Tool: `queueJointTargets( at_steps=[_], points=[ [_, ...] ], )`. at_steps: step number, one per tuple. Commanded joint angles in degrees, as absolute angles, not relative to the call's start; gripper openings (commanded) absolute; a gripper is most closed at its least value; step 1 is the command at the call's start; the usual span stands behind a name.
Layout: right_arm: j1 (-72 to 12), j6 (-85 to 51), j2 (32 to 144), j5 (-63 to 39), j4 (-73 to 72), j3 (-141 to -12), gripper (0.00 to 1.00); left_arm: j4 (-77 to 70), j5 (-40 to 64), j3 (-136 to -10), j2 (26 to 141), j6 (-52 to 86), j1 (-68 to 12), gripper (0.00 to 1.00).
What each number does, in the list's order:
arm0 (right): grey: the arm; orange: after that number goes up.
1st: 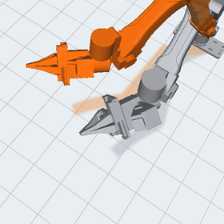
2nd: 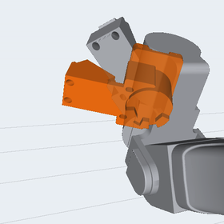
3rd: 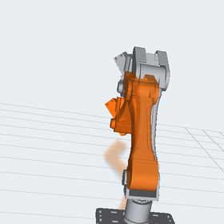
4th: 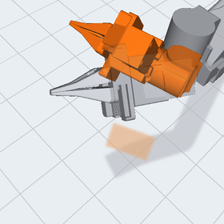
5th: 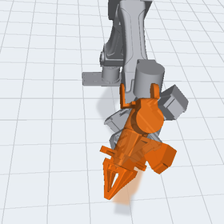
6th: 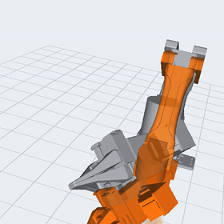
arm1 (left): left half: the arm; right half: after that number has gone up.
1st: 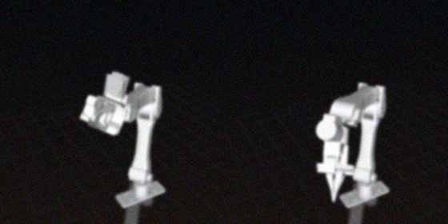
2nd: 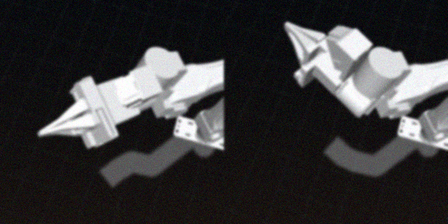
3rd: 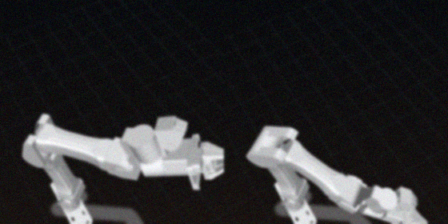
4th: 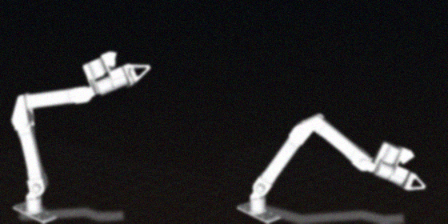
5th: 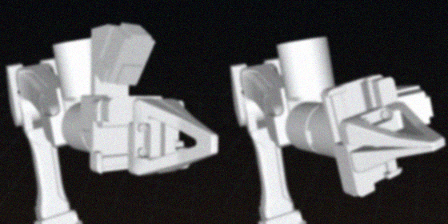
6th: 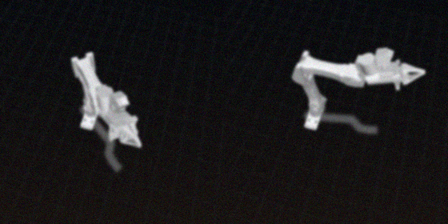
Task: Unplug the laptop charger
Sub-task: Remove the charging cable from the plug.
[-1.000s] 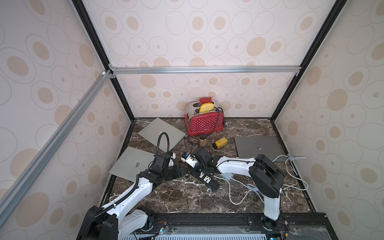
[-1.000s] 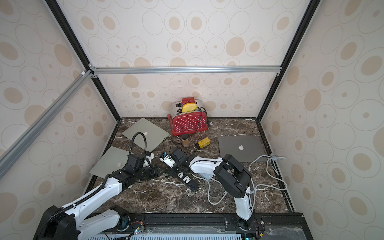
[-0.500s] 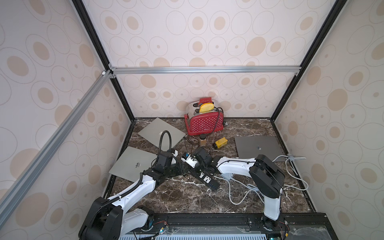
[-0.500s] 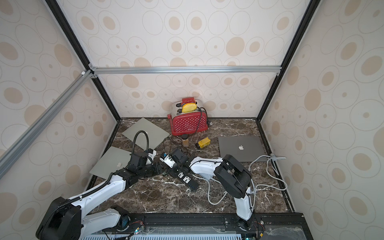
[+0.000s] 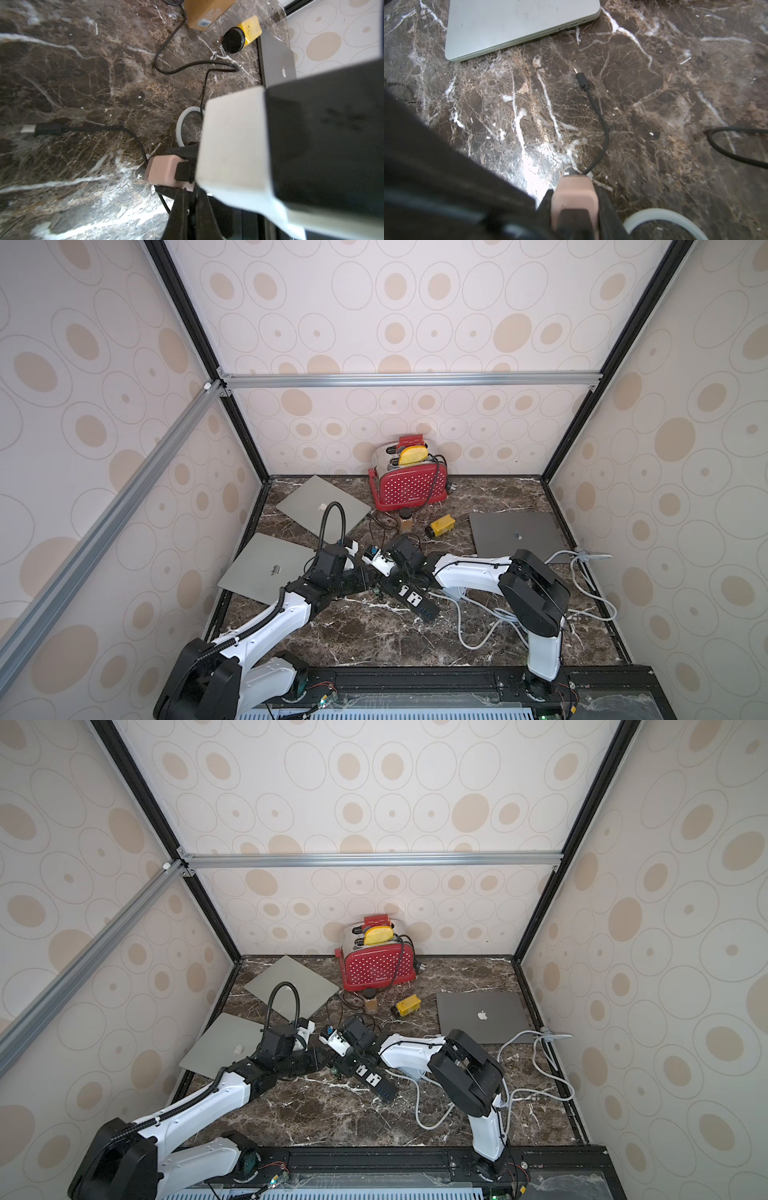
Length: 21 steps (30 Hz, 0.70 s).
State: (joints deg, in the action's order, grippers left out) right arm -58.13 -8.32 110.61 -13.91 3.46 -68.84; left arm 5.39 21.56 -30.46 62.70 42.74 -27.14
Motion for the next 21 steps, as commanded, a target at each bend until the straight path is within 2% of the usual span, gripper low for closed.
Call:
queueJointTargets(
  at_steps=[1,14,17,21],
  points=[
    [-57.6,-8.9,111.7,-14.1,7.7,-67.6,0.03,10.1,19.5,-32.4,59.0,40.0,-27.4,0.00],
    [-57.1,-8.4,114.8,-12.4,10.8,-69.2,0.02,14.0,21.3,-36.5,52.3,36.6,-27.4,0.00],
    [-57.1,-8.1,114.6,-12.0,10.2,-68.7,0.09,14.4,21.4,-37.2,51.6,36.3,-27.4,0.00],
    [-57.1,-7.6,112.8,-13.1,7.4,-67.0,0.24,16.3,21.8,-38.9,52.5,35.2,-27.4,0.00]
  ],
)
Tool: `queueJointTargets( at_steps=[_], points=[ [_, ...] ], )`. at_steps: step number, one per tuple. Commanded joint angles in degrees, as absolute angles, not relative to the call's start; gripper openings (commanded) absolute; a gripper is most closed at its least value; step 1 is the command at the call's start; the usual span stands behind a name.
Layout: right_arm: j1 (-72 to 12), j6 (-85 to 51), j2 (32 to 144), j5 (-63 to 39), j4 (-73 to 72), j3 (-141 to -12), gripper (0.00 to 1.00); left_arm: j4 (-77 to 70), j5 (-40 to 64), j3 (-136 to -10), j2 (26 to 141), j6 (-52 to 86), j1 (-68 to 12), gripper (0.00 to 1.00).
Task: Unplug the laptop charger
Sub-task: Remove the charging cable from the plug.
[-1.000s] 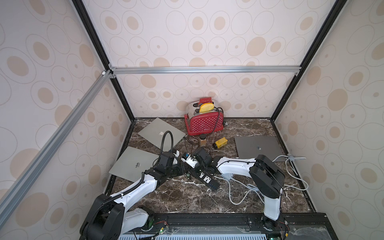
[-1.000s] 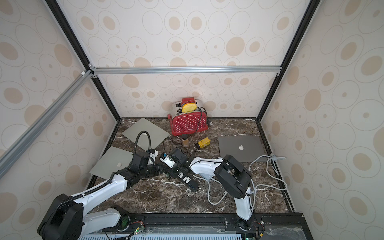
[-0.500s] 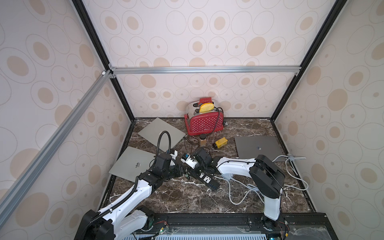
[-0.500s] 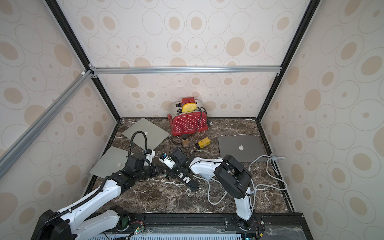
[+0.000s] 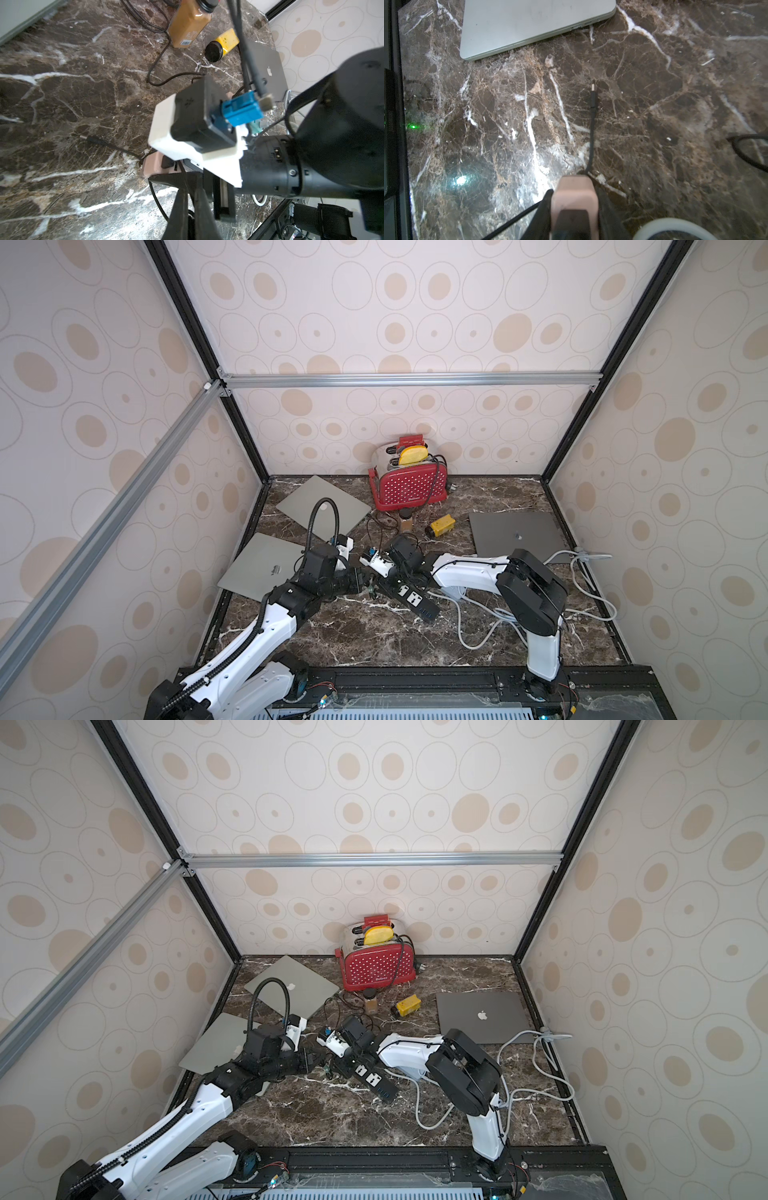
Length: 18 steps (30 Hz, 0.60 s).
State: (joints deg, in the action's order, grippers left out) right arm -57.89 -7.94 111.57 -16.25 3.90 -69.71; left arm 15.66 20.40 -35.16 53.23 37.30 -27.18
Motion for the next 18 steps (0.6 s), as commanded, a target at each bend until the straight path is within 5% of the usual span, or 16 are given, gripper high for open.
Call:
queueJointTargets(
  at_steps=[1,5,18],
  points=[
    [-57.1,-7.5,112.4,-13.7,6.5,-66.5,0.24,16.1,22.1,-38.9,52.6,35.2,-27.5,0.00],
    [-57.0,-6.9,111.4,-14.5,4.4,-65.2,0.09,15.7,22.5,-39.1,52.4,35.6,-27.3,0.00],
    [-57.1,-5.1,110.1,-12.0,5.7,-65.0,0.10,23.0,24.1,-41.1,51.4,32.7,-26.9,0.00]
  ],
)
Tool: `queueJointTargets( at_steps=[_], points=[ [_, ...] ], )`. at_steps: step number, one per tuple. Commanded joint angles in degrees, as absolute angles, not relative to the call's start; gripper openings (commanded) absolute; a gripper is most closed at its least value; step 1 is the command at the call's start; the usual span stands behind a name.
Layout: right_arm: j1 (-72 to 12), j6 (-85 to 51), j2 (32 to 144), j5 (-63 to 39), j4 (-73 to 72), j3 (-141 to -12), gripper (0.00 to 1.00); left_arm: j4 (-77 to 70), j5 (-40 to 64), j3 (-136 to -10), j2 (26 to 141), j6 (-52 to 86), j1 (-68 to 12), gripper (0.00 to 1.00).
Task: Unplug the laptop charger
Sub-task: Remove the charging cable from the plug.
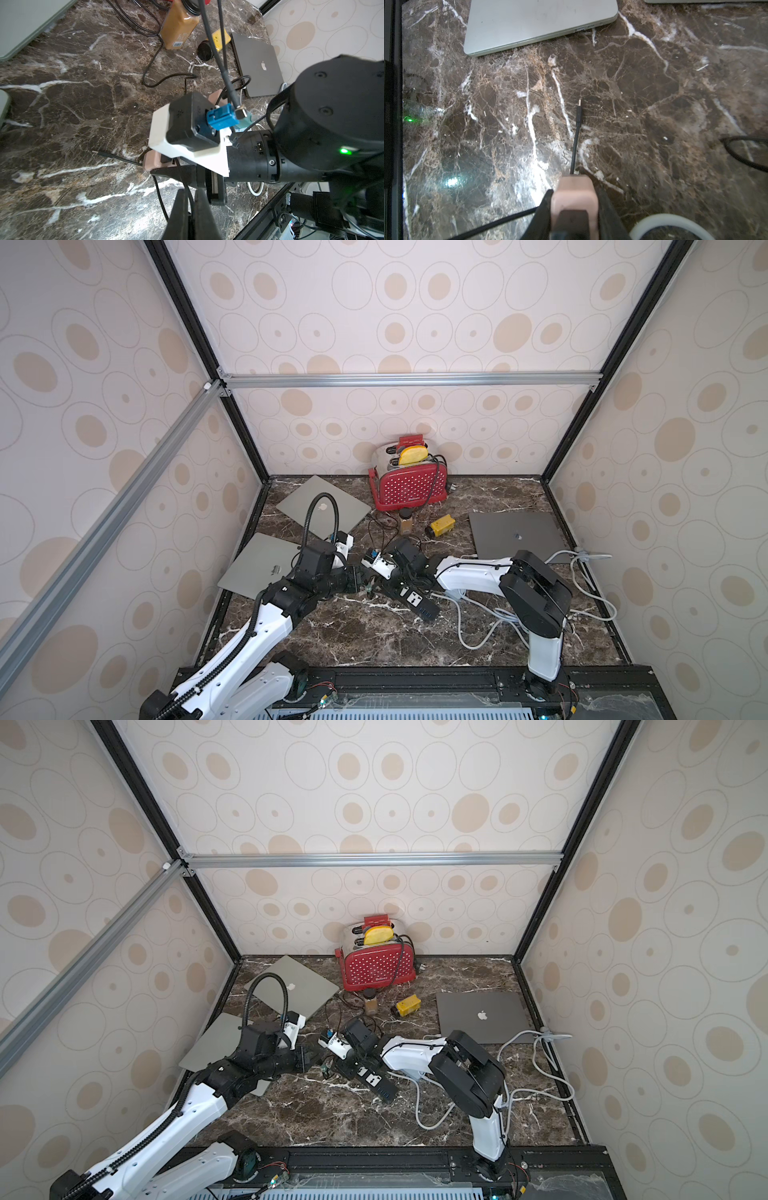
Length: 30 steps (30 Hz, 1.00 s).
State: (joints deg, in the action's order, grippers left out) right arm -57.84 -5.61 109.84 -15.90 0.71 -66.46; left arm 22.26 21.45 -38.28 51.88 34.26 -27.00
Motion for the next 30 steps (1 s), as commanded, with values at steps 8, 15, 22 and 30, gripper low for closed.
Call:
queueJointTargets(
  at_steps=[8,15,22,30],
  points=[
    [-57.0,-4.7,109.4,-11.4,6.5,-65.8,0.08,19.6,25.1,-39.2,54.1,33.7,-27.0,0.41],
    [-57.1,-4.1,109.6,-11.4,7.0,-67.0,0.07,17.8,25.0,-37.3,55.8,33.7,-26.9,0.54],
    [-57.1,-4.3,109.8,-12.4,6.4,-66.5,0.07,10.7,26.1,-33.8,59.8,35.6,-26.9,0.40],
    [-57.0,-4.2,109.3,-12.8,6.5,-65.7,0.06,0.8,25.9,-31.0,64.5,38.1,-26.9,0.31]
  ],
)
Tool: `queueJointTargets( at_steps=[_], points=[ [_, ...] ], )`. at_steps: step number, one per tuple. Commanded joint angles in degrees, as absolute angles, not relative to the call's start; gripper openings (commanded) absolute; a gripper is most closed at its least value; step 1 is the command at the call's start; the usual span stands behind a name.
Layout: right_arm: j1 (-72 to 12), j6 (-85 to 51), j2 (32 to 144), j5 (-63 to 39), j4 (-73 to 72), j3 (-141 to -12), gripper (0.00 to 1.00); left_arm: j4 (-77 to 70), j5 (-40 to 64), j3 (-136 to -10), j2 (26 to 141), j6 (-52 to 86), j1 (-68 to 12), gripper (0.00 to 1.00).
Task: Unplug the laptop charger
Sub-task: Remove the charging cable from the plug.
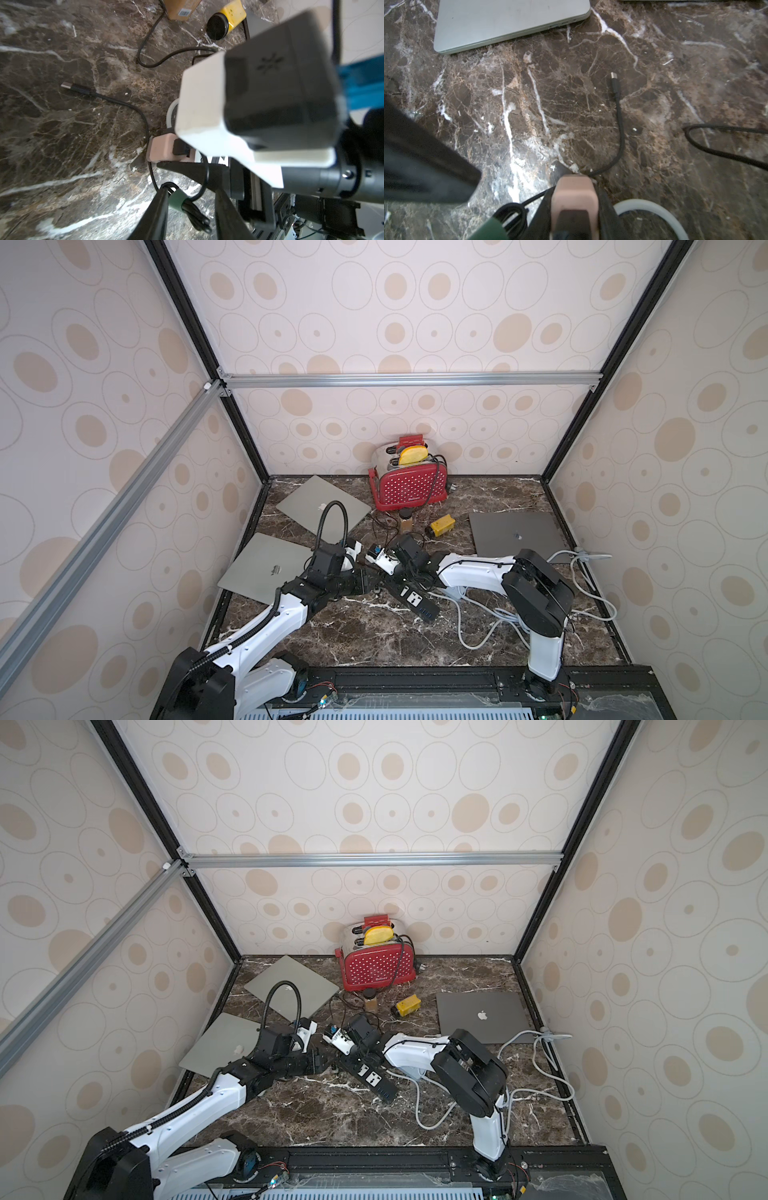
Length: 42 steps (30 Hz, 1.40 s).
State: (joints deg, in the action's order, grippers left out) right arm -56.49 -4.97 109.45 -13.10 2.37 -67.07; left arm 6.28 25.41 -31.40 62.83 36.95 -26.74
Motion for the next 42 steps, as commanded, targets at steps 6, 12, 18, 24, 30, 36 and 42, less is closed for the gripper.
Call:
queueJointTargets(
  at_steps=[6,12,18,24,30,36,42],
  points=[
    [-57.1,-4.6,110.0,-13.9,6.2,-65.8,0.06,-2.9,26.7,-31.0,66.9,39.1,-27.1,0.25],
    [-57.1,-4.3,109.6,-14.5,5.3,-65.1,0.06,-4.2,26.7,-30.8,67.7,39.2,-27.2,0.22],
    [-57.1,-4.6,109.5,-14.3,5.2,-64.7,0.10,-4.9,27.2,-30.3,67.6,39.3,-27.2,0.00],
    [-57.0,-5.8,109.6,-13.4,4.3,-64.0,0.33,-1.0,26.6,-30.1,63.7,38.3,-27.2,0.00],
    [-56.7,-6.9,109.0,-14.0,1.4,-62.1,0.44,2.4,25.5,-29.9,60.6,37.5,-27.0,0.00],
    [-56.5,-7.5,106.8,-15.0,-4.5,-58.0,0.42,3.0,25.5,-29.3,60.7,37.3,-26.9,0.00],
    [-56.2,-8.9,104.9,-16.9,-13.4,-53.6,0.42,3.3,26.0,-29.3,60.3,37.9,-26.2,0.00]
  ],
)
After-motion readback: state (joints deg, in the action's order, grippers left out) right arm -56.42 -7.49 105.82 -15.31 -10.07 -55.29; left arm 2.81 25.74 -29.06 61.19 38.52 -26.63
